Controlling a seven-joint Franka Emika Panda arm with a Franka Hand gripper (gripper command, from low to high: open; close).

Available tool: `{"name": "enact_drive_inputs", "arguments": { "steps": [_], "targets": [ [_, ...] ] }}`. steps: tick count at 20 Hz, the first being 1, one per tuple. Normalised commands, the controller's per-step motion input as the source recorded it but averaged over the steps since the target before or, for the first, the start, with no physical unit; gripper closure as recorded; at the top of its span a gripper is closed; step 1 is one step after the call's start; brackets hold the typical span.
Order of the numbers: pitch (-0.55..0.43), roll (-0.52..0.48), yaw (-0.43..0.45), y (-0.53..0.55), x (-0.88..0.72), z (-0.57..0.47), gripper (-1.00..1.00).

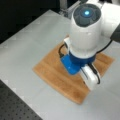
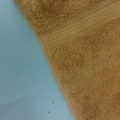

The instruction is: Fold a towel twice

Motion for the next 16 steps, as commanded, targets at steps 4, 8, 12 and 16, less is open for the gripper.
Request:
{"name": "enact_drive_inputs", "arguments": {
  "steps": [4,8,12,16],
  "targets": [
    [0.093,-0.206,-0.023,0.28,0.58,-0.13,-1.0],
    [0.098,-0.296,-0.035,0.17,0.53,-0.09,-1.0],
    [0.095,-0.368,-0.112,0.18,0.45,-0.07,-1.0],
    [0.102,-0.407,-0.196,0.28,0.41,-0.13,-1.0]
  ]
}}
